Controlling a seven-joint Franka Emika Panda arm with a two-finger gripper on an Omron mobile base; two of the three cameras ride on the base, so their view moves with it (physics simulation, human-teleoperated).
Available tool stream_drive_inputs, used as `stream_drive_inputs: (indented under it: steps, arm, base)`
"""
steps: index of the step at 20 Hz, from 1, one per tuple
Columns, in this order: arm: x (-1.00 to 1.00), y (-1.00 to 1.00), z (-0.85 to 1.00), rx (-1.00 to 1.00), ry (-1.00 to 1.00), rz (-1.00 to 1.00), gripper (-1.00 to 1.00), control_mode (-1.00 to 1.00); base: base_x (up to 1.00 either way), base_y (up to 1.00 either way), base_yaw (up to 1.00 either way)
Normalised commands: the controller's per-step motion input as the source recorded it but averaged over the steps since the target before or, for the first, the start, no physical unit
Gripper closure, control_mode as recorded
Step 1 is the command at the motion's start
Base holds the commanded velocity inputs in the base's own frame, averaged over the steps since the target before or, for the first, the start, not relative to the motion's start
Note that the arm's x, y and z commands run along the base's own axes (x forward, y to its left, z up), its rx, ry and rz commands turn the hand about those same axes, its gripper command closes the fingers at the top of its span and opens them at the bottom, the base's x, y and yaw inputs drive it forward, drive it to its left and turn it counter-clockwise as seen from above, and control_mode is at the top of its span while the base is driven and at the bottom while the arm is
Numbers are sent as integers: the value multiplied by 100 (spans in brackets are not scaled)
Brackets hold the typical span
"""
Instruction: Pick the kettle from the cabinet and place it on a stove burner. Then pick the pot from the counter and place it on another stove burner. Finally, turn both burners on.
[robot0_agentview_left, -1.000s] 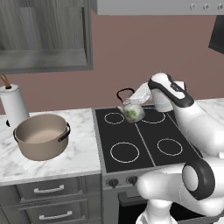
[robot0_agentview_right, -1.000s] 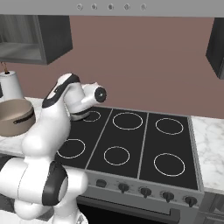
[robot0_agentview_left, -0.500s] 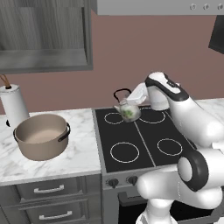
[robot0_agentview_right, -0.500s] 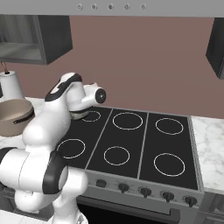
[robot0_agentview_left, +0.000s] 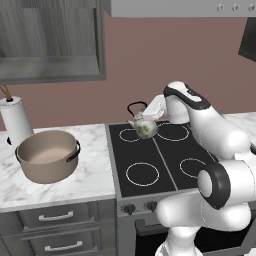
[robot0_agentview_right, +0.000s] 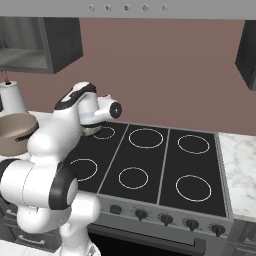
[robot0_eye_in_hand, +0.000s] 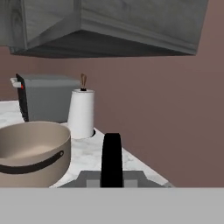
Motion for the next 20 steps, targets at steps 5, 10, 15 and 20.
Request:
stream_drive_inputs:
  steps: [5,10,15,20]
  arm:
    - [12,4,-11,0,-1,2,100,-100]
    - [12,4,-11,1,-2,3,100,-100]
    - [14,3,-12,1,-2,3,100,-100]
    - [15,2,-14,1,-3,4,100,-100]
  base:
    - [0,0,0]
    - [0,0,0]
    - [0,0,0]
    - [0,0,0]
